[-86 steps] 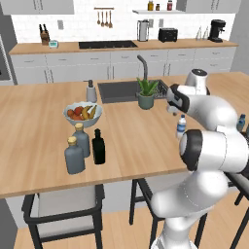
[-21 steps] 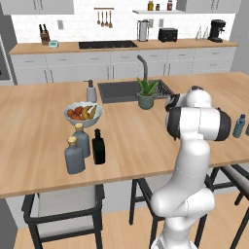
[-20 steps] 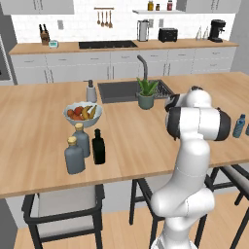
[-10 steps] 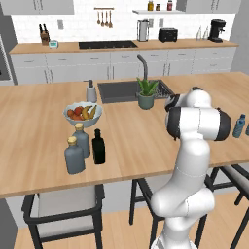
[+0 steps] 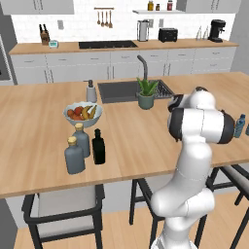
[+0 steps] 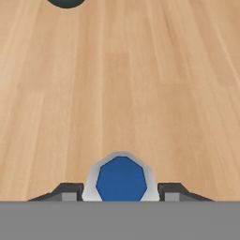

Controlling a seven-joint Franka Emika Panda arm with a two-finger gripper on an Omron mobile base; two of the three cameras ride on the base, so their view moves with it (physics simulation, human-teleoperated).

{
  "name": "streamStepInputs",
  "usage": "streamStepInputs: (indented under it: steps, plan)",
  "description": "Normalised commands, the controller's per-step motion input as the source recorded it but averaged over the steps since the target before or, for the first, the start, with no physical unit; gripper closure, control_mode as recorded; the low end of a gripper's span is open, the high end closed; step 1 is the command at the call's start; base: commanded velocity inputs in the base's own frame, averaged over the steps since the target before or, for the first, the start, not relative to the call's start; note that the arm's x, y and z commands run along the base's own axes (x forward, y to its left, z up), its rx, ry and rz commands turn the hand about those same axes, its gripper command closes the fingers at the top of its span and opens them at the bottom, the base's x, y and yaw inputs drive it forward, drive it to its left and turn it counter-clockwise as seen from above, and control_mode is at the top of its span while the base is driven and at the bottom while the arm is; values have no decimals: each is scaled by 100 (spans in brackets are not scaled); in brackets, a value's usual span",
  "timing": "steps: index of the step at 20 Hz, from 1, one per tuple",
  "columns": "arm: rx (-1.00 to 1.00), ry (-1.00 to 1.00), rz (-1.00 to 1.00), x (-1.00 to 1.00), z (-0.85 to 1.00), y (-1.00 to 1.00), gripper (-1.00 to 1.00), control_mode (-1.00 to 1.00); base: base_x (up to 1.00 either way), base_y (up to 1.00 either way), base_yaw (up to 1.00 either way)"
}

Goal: Move the plastic bottles in the middle to the plastics group, and the glass bottles in the middle to the glass group.

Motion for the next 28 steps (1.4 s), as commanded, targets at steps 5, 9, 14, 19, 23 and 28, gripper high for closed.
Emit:
streamStepInputs:
  steps: [5, 9, 14, 19, 23, 28]
  plan:
    - [0, 0, -1, -78, 39, -27, 100, -100, 0, 0, 0]
    - [2, 0, -5, -81, 51, -48, 100, -100, 0, 0, 0]
    - [2, 0, -8, -54, 28, -81, 100, -100, 0, 0, 0]
    - [1, 1, -16, -14, 1, -100, 100, -100, 0, 0, 0]
    - [1, 2, -16, -1, 0, -100, 100, -100, 0, 0, 0]
    - [0, 0, -12, -7, 0, -96, 100, -100, 0, 0, 0]
